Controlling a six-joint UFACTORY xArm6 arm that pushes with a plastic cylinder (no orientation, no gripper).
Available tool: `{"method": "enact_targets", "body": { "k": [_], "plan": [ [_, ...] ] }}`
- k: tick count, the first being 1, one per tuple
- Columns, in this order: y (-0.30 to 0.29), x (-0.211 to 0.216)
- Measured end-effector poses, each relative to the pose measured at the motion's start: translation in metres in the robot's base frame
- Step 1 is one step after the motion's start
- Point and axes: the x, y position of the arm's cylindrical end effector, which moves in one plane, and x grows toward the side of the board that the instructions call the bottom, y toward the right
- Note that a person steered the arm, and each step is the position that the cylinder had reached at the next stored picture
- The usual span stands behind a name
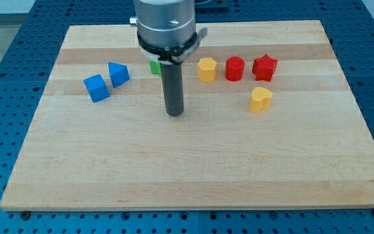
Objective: Point your arm to green star
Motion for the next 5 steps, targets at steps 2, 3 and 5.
{"method": "enact_targets", "body": {
  "k": [2,3,5],
  "plan": [
    [-0.033,-0.038],
    [-0.054,-0.047],
    [-0.057,-0.051]
  ]
}}
